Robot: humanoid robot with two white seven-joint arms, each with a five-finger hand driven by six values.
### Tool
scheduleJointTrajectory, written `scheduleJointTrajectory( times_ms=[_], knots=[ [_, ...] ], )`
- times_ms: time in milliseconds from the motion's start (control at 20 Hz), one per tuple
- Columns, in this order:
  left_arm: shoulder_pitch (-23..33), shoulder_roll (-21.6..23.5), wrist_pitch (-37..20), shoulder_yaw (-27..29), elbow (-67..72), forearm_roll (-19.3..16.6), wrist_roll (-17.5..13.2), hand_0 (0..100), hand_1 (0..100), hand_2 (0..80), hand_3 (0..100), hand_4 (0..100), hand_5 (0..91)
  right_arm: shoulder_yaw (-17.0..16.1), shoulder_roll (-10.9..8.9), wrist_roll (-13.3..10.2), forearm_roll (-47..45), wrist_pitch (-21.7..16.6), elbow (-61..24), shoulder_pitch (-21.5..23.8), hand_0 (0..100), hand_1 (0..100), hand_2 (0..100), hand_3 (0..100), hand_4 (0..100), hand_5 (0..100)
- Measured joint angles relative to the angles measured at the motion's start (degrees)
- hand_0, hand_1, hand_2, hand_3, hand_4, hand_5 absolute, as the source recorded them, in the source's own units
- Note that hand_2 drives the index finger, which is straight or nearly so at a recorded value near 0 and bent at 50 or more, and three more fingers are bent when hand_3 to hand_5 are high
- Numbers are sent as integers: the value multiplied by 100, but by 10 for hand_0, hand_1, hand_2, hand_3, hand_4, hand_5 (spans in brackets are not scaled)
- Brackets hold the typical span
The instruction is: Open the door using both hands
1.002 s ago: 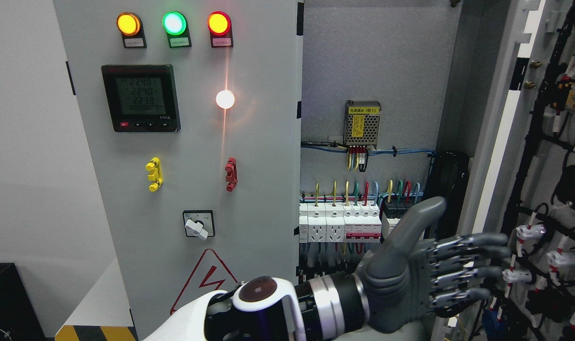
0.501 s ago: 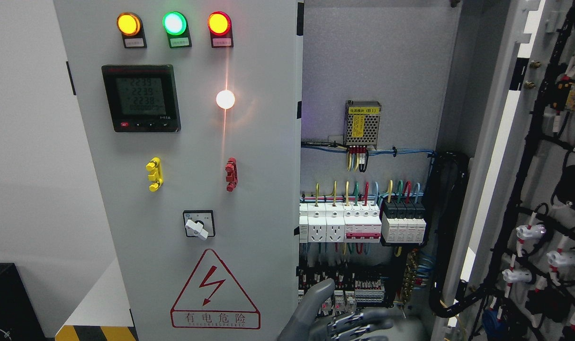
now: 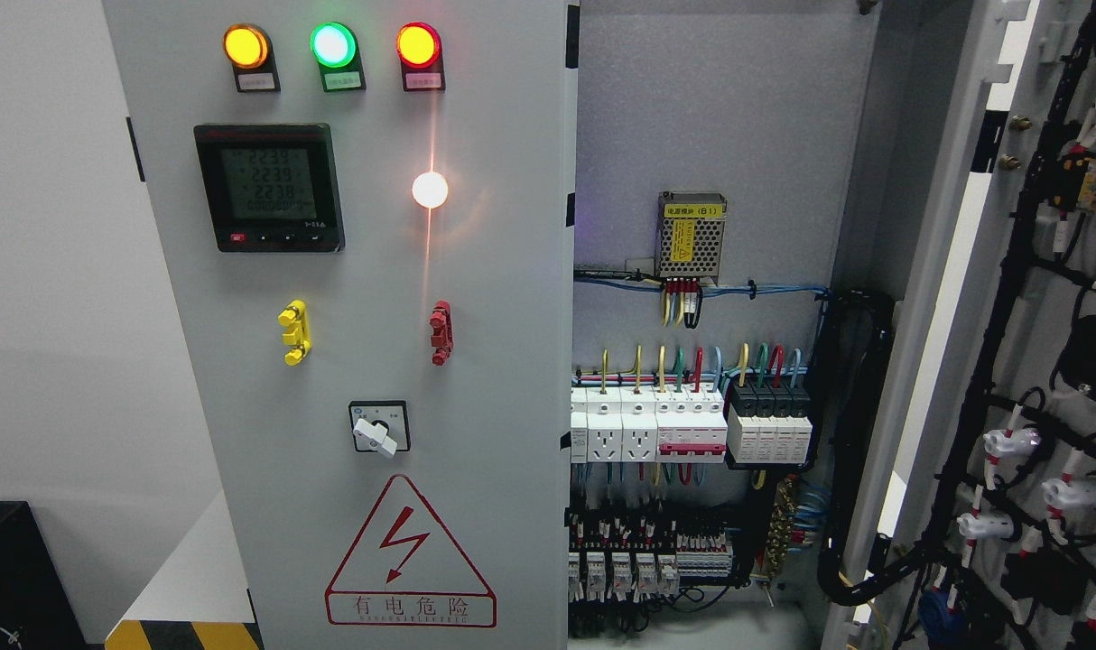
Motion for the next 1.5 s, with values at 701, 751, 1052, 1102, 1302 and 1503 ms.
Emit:
scheduleJointTrajectory(
  times_ms=[701, 751, 1052, 1102, 1302, 1503],
  knots=[
    [2012, -199, -246, 808, 2050, -924, 9, 0, 0, 0, 0, 0, 0, 0, 0, 0, 0, 0, 1, 0, 0, 0, 0, 0, 0, 0],
    [2065, -263, -281, 843, 2295, -1050, 3, 0, 0, 0, 0, 0, 0, 0, 0, 0, 0, 0, 1, 0, 0, 0, 0, 0, 0, 0],
    [2228, -823, -378, 1066, 4006, -1963, -25, 0, 0, 0, 0, 0, 0, 0, 0, 0, 0, 0, -1, 0, 0, 0, 0, 0, 0, 0],
    [2239, -934, -385, 1123, 4292, -2094, -31, 0, 0, 0, 0, 0, 0, 0, 0, 0, 0, 0, 0, 0, 0, 0, 0, 0, 0, 0],
    [2198, -1342, -422, 1411, 5414, -2851, -30, 0, 0, 0, 0, 0, 0, 0, 0, 0, 0, 0, 1, 0, 0, 0, 0, 0, 0, 0],
    [2101, -1784, -647, 1770, 6570, -3832, -440, 0, 0, 0, 0, 0, 0, 0, 0, 0, 0, 0, 0, 0, 0, 0, 0, 0, 0, 0]
  ],
)
